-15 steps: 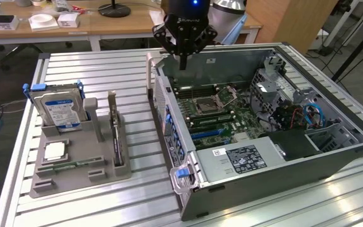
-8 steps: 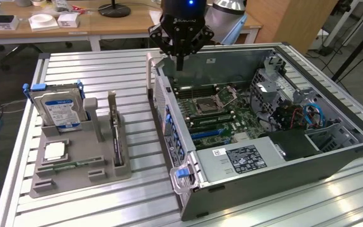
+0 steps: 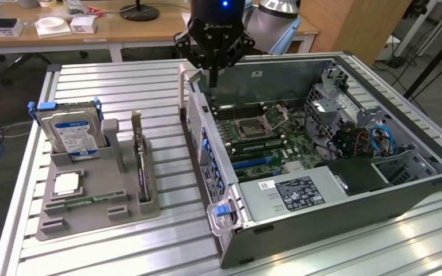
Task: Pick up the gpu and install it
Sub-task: 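Reach for the gpu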
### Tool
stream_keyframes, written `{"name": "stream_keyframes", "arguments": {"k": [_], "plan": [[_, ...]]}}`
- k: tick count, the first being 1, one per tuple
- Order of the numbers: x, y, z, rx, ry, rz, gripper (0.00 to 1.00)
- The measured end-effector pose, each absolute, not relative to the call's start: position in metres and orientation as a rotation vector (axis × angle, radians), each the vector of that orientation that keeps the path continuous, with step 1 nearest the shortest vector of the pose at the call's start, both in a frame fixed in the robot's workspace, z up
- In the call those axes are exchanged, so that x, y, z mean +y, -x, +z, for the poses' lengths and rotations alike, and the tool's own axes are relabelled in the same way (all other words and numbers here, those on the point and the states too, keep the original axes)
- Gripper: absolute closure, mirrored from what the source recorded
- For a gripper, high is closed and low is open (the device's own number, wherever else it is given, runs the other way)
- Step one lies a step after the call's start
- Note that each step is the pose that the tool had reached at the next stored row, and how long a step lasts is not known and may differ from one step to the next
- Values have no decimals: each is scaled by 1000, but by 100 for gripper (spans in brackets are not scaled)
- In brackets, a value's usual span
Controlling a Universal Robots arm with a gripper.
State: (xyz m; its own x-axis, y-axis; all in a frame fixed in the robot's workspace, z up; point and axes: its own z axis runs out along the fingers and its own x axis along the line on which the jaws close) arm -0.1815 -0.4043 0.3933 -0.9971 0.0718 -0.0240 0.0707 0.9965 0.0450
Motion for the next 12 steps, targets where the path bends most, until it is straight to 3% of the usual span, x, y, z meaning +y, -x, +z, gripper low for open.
{"name": "stream_keyframes", "arguments": {"k": [12], "plan": [[-409, 196, 393, 3113, -109, 69, 89]]}}
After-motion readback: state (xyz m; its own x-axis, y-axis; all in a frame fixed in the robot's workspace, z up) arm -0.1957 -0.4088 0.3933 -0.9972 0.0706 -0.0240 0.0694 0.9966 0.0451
